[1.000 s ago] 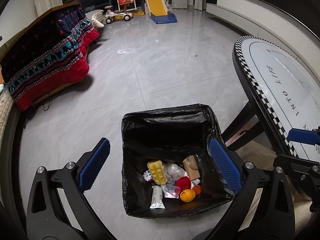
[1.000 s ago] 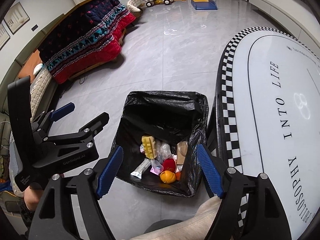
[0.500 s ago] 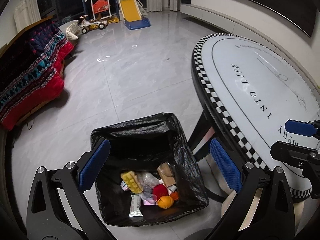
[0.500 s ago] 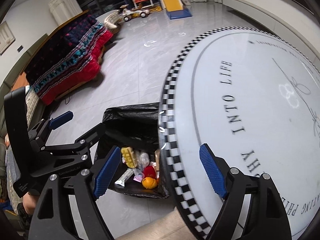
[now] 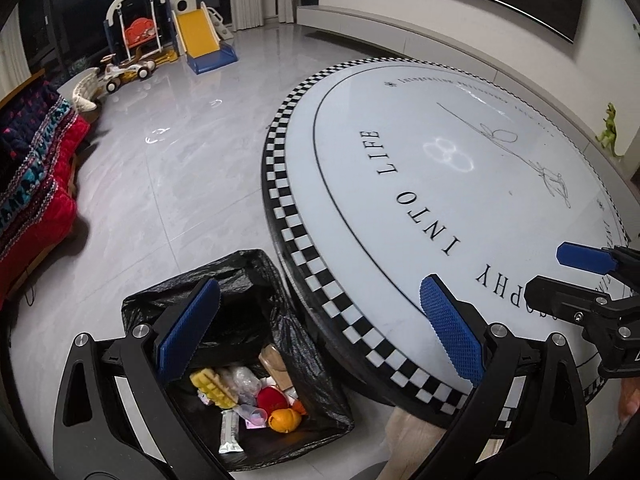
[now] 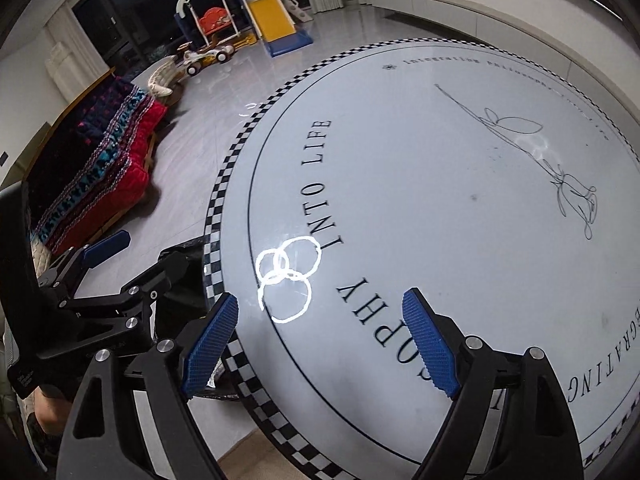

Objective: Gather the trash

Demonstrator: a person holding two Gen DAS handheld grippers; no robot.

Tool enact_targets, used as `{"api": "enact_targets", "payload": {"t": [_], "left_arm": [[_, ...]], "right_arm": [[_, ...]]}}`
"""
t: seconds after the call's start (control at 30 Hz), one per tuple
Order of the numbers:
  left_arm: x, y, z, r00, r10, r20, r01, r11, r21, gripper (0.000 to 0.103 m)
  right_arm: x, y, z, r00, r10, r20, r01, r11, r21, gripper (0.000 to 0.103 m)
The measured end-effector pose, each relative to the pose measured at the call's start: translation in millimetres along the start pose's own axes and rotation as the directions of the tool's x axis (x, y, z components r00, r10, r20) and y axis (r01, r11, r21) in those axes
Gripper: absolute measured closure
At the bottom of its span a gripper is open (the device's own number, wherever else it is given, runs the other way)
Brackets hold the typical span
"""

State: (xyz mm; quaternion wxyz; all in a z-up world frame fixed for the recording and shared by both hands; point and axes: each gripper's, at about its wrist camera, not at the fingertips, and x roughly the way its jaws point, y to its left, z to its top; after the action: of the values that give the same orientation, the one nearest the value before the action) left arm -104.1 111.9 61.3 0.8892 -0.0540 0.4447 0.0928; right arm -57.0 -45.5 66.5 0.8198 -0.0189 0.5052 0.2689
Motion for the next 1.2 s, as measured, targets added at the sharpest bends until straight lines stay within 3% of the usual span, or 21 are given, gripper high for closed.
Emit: {"api": "enact_targets", "payload": {"t": [0.4, 0.67, 0.9, 1.2], "left_arm": [[23, -64, 35, 0.996, -0.092, -0.005, 0.092, 0.993, 0.079, 0.006], [48, -116, 49, 0.989, -0.146, -0.028, 0.148, 0.979, 0.141, 0.006], [71, -151, 52, 0.987, -0.148, -0.056, 0.156, 0.968, 0.195, 0.006], [98, -168, 55, 0.992, -0.112, -0.06, 0.122, 0.971, 0.205, 0.006]], "right_arm": [[-15, -79, 0, 0.994, -0.109, 0.03, 0.104, 0.986, 0.133, 0.018], [-18, -131, -10, 0.976, -0.214, 0.037, 0.202, 0.955, 0.216, 0.017], [-11, -172, -19, 0.961, -0.275, 0.018, 0.258, 0.921, 0.292, 0.017], [2, -198, -25, 0.931, -0.365, 0.019, 0.341, 0.884, 0.32, 0.017]]}}
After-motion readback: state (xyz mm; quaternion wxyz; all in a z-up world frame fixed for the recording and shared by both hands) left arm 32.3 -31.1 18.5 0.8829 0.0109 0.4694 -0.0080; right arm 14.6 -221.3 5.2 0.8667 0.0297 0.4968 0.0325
